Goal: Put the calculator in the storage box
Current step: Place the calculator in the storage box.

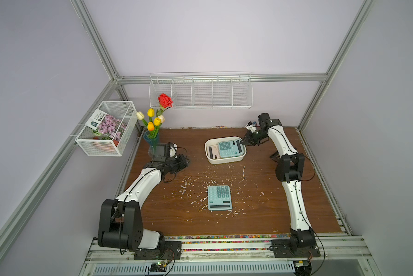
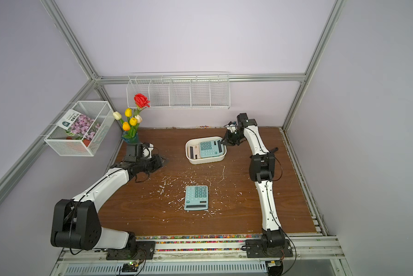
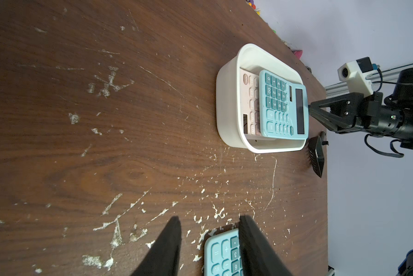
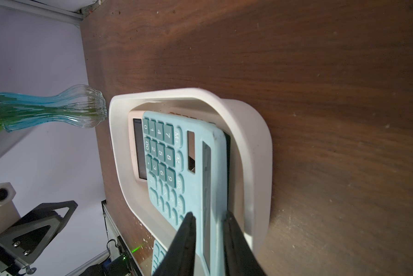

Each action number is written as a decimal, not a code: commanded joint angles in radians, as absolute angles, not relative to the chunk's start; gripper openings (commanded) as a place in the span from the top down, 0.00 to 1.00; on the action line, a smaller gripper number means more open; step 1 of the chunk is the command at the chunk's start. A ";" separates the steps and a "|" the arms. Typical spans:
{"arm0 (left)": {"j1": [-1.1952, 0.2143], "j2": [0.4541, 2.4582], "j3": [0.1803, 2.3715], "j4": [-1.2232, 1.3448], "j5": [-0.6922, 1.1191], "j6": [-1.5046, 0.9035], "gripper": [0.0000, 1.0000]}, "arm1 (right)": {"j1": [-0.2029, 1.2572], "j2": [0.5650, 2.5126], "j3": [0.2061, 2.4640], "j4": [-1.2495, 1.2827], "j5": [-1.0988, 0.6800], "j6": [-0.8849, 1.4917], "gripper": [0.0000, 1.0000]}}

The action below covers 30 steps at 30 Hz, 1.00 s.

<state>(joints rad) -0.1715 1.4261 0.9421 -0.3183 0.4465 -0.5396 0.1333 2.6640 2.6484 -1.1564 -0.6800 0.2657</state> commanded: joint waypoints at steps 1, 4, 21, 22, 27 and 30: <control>-0.178 1.427 0.926 -0.311 0.451 -0.533 0.55 | 0.141 2.617 2.668 -1.146 -0.628 0.270 0.76; -0.178 1.422 0.931 -0.320 0.450 -0.531 0.54 | 0.142 2.562 2.653 -1.165 -0.564 0.254 0.71; -0.400 1.149 0.675 -0.361 0.484 -0.834 0.52 | 0.187 1.637 1.396 -0.284 -0.308 0.742 0.63; -0.426 1.119 0.651 -0.355 0.480 -0.879 0.52 | 0.196 1.585 1.305 -0.211 -0.283 0.808 0.63; -0.516 1.012 0.577 -0.388 0.478 -1.028 0.52 | 0.280 1.404 1.034 -0.065 -0.111 0.998 0.63; -0.569 0.966 0.529 -0.376 0.483 -1.107 0.51 | 0.340 1.353 0.976 -0.085 -0.042 1.028 0.63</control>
